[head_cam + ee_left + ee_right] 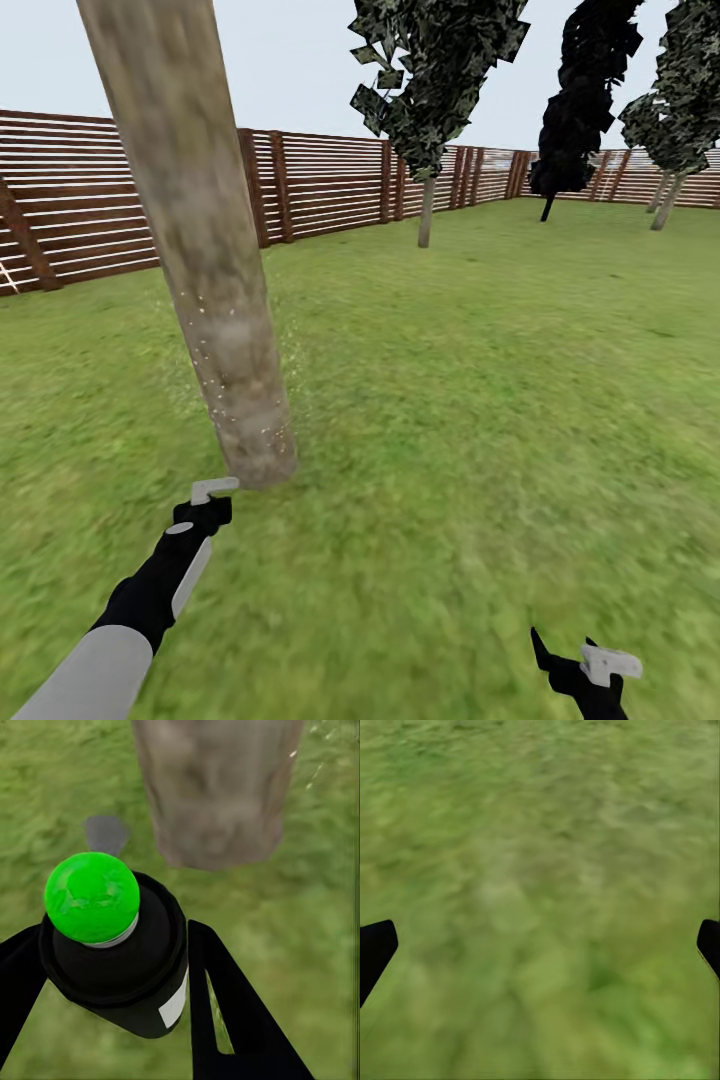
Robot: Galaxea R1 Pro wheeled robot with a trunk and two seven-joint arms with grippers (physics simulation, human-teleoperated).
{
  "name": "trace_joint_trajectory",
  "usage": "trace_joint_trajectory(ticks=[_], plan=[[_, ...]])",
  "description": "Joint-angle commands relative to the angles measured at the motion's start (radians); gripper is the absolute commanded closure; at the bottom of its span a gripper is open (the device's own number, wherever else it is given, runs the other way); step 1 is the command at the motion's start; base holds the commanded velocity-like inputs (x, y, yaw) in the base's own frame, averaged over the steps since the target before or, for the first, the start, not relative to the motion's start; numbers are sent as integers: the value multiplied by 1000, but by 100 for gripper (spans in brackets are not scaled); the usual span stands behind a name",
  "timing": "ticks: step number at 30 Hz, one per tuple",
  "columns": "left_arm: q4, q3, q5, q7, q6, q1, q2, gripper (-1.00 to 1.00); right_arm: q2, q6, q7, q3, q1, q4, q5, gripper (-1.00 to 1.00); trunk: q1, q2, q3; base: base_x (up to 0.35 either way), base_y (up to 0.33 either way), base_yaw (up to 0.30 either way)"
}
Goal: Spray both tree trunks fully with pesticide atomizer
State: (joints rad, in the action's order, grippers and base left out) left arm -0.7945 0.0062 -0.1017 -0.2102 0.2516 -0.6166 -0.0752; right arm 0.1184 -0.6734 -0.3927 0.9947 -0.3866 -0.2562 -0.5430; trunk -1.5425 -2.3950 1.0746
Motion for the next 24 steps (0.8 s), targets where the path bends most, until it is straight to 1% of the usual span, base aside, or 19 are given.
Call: trace_joint_trajectory(ticks=[1,8,13,17,19,20,21,24], plan=[[0,0,0,0,0,0,0,100,0,0,0,0,0,0,0,-100,0,0,0,248,-169,3],[0,1,0,-1,0,0,0,100,0,0,0,-1,0,0,0,-100,0,0,0,241,-170,12],[0,3,0,-4,0,0,-1,100,0,0,0,-1,0,0,0,-100,0,0,0,223,-190,241],[0,4,1,-6,-2,0,-2,100,0,0,0,-1,0,0,-1,-100,0,0,0,124,-250,276],[1,40,1,-7,-6,5,-2,100,0,0,0,-1,0,0,-1,-100,0,0,0,19,-269,276],[1,52,2,-6,-12,6,-2,100,0,0,0,-1,0,0,-1,-100,0,0,0,4,-271,272],[1,57,2,-6,-27,6,-1,100,0,0,0,-1,0,0,-1,-100,0,0,0,1,-271,134],[1,60,3,-5,-39,8,1,100,0,0,0,-1,0,1,-1,-100,0,0,0,36,-271,30]])
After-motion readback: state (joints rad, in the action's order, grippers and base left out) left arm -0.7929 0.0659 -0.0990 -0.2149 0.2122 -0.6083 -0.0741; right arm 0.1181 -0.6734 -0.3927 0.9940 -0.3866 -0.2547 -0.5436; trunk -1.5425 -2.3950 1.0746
